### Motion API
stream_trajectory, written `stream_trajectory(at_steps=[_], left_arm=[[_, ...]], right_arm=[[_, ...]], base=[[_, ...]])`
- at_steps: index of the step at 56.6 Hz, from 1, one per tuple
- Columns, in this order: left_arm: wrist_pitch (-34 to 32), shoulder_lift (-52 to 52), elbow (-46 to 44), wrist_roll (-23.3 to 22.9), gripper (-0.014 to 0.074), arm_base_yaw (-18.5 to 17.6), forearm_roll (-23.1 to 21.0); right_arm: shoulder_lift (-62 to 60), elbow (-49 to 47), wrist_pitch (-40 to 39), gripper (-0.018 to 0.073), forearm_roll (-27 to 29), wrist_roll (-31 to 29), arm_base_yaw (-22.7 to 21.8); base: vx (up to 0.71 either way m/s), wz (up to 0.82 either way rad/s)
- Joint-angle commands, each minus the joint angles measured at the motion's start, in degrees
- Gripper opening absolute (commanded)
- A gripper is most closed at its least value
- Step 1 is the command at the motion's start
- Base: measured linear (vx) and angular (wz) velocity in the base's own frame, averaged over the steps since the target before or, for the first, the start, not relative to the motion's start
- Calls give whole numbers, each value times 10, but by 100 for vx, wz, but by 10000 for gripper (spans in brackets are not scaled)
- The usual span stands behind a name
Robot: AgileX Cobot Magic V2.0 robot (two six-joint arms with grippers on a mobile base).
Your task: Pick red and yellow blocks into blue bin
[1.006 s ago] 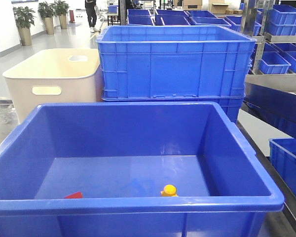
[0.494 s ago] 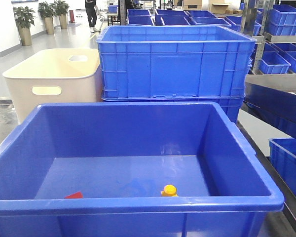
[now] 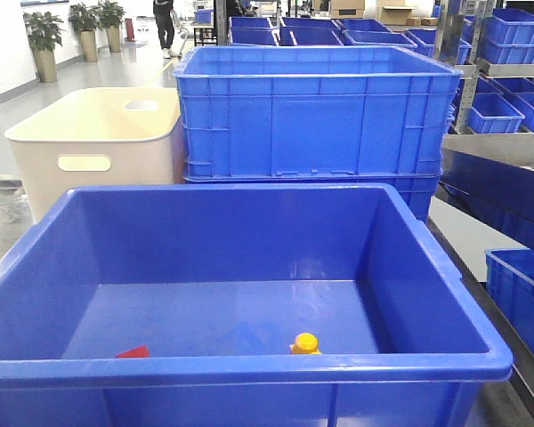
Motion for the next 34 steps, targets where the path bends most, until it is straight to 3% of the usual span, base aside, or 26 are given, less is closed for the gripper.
stream_trajectory(at_steps=[1,19,30,34], left_arm=[[-80,-18,9,-2,-4,9,64],[-311,-183,203,-25,-3,122,59],[-367,-302,308,-96,-3,167,45],[-394,-294,335,-109,-3,178,45]], right_arm=[[0,-16,-35,-10,-10,-1,-1],[-1,-16,-35,-10,-10,-1,-1],[-1,-16,-35,-10,-10,-1,-1],[-2,-16,-33,-10,-10,-1,-1]], base=[[0,0],[0,0],[0,0],[0,0]])
